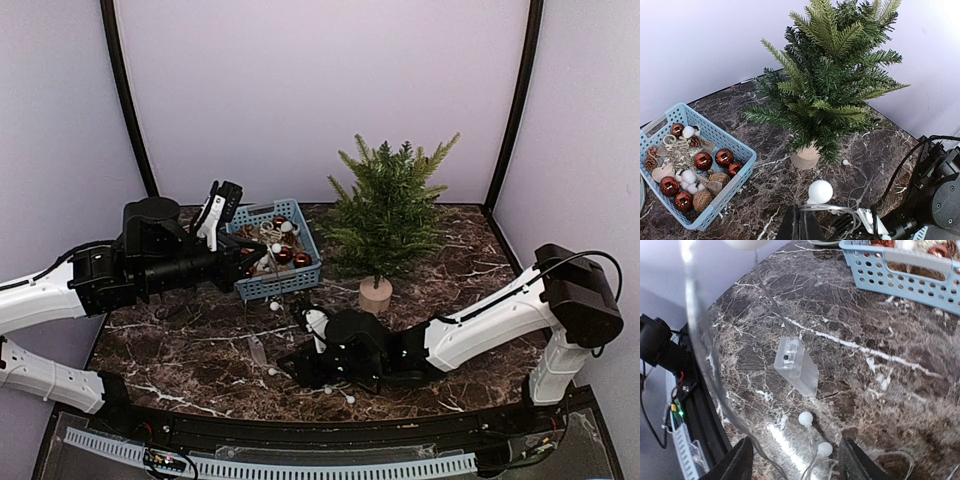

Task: Decorate the small christmas tree
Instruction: Pass from the right arm to the left, then place the side of the string light in the gap of branches.

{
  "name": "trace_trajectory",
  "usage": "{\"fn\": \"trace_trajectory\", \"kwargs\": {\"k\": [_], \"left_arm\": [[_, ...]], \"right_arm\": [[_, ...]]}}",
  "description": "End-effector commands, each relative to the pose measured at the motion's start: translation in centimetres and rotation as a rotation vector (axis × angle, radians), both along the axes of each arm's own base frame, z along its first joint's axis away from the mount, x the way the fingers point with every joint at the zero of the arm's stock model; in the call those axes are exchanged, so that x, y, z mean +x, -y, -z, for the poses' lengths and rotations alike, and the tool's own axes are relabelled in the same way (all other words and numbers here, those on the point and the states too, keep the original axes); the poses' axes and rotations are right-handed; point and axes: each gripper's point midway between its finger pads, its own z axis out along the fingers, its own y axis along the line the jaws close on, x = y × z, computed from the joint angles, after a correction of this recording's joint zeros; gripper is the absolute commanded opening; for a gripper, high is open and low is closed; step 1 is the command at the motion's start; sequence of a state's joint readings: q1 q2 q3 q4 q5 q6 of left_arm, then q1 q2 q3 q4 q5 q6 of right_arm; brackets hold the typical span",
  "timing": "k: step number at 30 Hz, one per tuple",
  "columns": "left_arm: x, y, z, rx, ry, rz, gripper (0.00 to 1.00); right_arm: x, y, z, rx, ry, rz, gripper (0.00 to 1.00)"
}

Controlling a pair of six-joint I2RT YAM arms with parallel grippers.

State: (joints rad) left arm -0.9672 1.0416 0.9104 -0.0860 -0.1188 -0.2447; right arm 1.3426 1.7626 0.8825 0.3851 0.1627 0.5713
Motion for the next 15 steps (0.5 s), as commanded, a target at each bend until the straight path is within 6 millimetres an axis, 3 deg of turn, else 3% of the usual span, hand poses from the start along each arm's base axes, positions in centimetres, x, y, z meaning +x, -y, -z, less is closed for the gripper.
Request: {"fn": "trace_trajectory", "kwargs": {"k": [1,3,4,9,10,15], "left_arm": [[0.2,-0.4,-1.4,-0.023,0.011,-0.03,0.0],[0.4,-0.8,-1.7,-0.021,0.017,-0.051,0.0],[0.5,-1.0,-2.0,-0.021,0.021,-0.06,0.0],[0.8,-1.6,-3.9,-0.021,0.069,-0.087,0.0],[0.8,-1.5,-4.0,-0.011,0.079,-0.079,0.0],[0.7,0.5,-5.7,-0.01,0.121,0.009,0.0]], "right_arm": [[1.4,-1.7,-2.9,0.101,0.07,0.055,0.37],[2.0,-1.0,-3.3,0.097,0.076,0.101,0.06],[2.4,-0.3,-3.8,0.093,0.083,0.131,0.0],[2.7,4.7,-8.6,0.109,0.111,0.237,0.0],[2.8,6.2,-10.5,0.125,0.124,0.262,0.0],[2.6,11.9,-15.3,0.122,0.156,0.33,0.0]]}}
